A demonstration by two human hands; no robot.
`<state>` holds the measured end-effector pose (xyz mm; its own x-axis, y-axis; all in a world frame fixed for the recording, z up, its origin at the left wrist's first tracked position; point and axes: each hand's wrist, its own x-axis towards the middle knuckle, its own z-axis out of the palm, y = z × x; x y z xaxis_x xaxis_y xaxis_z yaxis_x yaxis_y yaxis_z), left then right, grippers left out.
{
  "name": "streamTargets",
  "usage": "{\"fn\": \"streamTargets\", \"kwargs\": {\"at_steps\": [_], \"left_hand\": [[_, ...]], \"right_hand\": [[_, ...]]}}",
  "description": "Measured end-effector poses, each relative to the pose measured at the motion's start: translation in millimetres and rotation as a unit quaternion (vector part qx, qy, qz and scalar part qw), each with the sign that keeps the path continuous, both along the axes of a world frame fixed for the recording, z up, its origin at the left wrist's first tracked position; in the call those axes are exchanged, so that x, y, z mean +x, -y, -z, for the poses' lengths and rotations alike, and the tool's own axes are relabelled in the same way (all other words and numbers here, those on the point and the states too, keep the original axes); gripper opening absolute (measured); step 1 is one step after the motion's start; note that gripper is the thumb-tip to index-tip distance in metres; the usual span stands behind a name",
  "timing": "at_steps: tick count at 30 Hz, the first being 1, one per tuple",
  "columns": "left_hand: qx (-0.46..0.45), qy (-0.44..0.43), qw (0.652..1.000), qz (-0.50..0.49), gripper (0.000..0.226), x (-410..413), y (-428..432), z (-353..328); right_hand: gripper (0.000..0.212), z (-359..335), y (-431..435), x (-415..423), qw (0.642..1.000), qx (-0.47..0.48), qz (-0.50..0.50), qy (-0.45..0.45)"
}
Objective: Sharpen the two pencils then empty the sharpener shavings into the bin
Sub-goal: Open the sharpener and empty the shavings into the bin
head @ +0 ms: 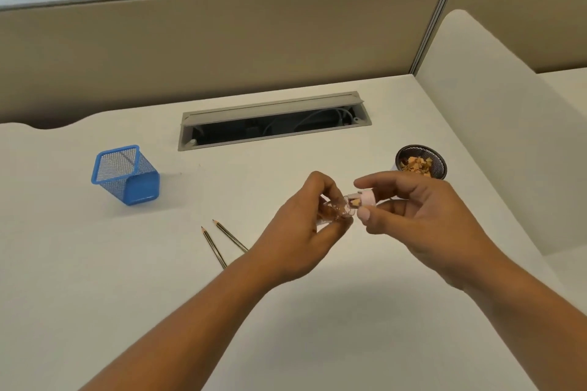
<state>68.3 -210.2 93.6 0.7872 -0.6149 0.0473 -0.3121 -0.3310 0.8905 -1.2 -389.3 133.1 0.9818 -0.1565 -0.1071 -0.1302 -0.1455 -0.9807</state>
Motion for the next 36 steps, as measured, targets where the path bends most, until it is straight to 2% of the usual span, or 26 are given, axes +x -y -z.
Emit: {"fn": "streamTargets", "kwargs": {"at_steps": [4, 8, 14, 24, 31, 36], "left_hand": [[0.004, 0.039, 0.999, -0.032, 0.024, 8, 10, 5], [-0.011, 0.059, 0.997, -0.042, 0.019, 5, 21, 13], [-0.059, 0.02, 0.995, -0.073, 0.02, -6, 33, 24], [-0.048, 0.007, 0.992, -0.116, 0.021, -1, 38, 31], [-0.05, 0.007, 0.992, -0.112, 0.022, 0, 47, 35], [-0.051, 0.007, 0.992, -0.116, 0.022, 1, 49, 39]], "right_hand": [[0.026, 10, 8, 2, 1.0, -0.003, 0.028, -0.004], [0.026, 17, 10, 5, 0.988, -0.15, 0.043, 0.018], [0.021, 19, 5, 8, 0.97, -0.234, 0.048, 0.051], [0.028, 22, 2, 18, 0.952, -0.291, 0.077, 0.057], [0.024, 23, 1, 23, 0.935, -0.341, 0.08, 0.061], [0.025, 21, 5, 24, 0.937, -0.34, 0.077, 0.041]]}}
